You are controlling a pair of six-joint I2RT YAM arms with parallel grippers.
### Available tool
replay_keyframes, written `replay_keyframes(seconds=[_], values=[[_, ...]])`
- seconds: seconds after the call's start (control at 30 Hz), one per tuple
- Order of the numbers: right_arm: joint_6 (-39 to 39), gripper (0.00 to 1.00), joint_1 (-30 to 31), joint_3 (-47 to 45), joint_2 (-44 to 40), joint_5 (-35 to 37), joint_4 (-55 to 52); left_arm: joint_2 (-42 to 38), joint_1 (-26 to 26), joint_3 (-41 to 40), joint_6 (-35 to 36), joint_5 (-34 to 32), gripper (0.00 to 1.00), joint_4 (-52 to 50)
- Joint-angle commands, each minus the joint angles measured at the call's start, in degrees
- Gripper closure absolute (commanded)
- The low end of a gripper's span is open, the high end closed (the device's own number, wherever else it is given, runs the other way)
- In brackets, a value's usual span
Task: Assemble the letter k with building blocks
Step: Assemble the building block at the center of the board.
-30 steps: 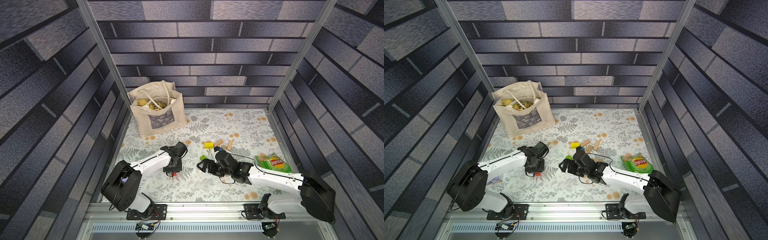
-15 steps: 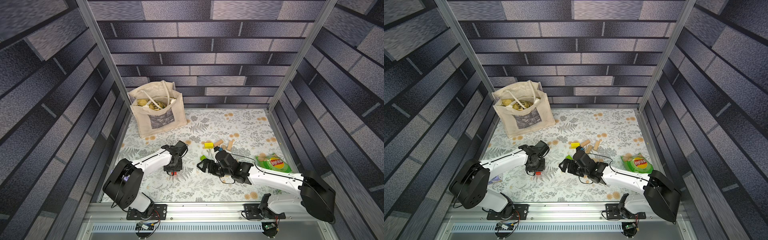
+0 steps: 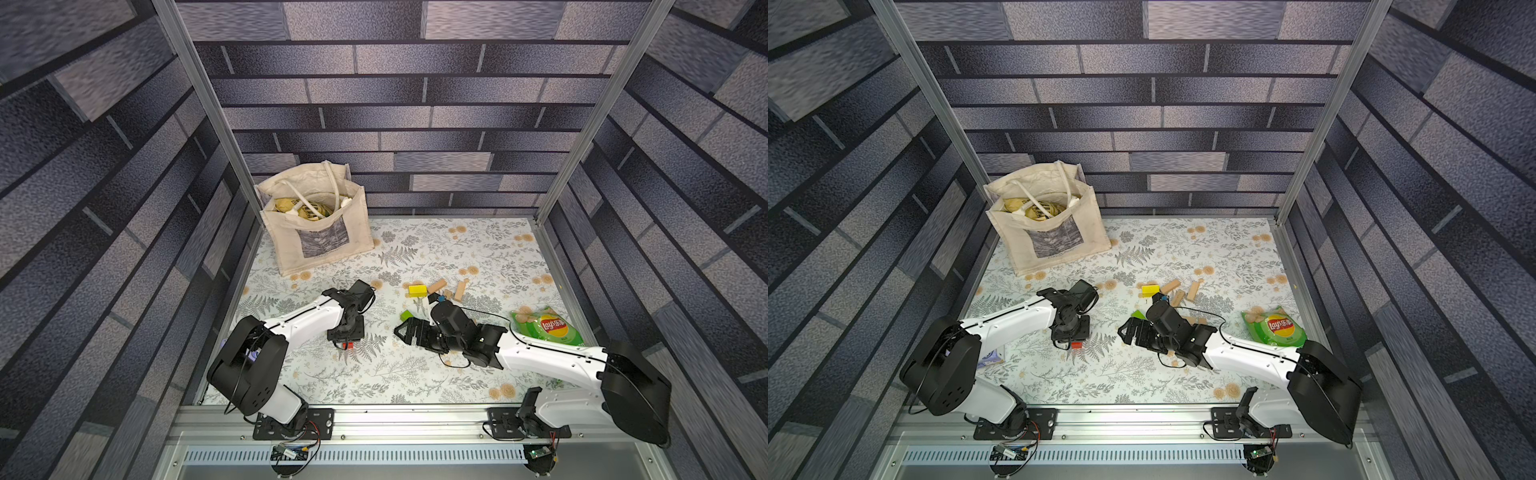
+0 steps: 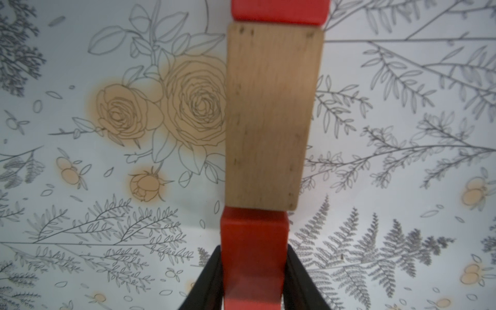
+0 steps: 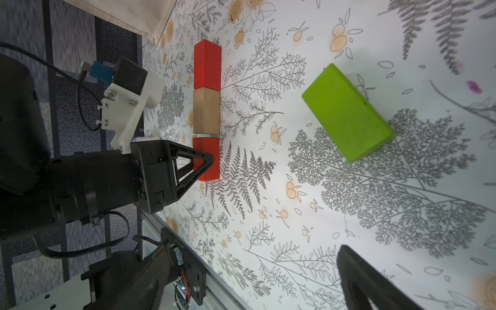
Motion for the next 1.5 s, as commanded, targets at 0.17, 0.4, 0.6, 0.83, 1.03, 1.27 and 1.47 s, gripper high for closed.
replay_keyframes(seconds=[0.17,0.4,0.6,0.83,1.03,1.27,1.47], values=[[-0.44,0.00,-0.59,-0.87,-1.02,0.12,0.07,1.62,0.83,1.04,1.85,-0.03,0.63,-0.52],[-0.35,0.00,-0.70,-1.55,-1.20,0.24,0.42,2.16,0.83,1.12,2.13,0.11,0.63,-0.43],[-0.35,0.00,-0.74,-1.74,-1.20,0.12,0.63,2.39,0.83,1.30,2.15,0.05,0.63,-0.61],[-0.18,0.00,-0.88,-1.85,-0.96,0.03,0.92,2.90,1.01,1.83,2.77,-0.37,0.63,-0.85],[-0.09,0.00,-0.91,-2.11,-1.20,0.12,0.96,2.99,1.09,1.57,2.50,-0.55,0.55,-0.59],[-0.09,0.00,-0.93,-2.10,-1.11,0.12,0.82,2.85,1.09,1.48,2.55,-0.02,0.55,0.10],[-0.09,0.00,-0.97,-2.11,-1.16,0.12,0.81,2.43,1.09,1.79,3.06,0.30,0.53,0.27]])
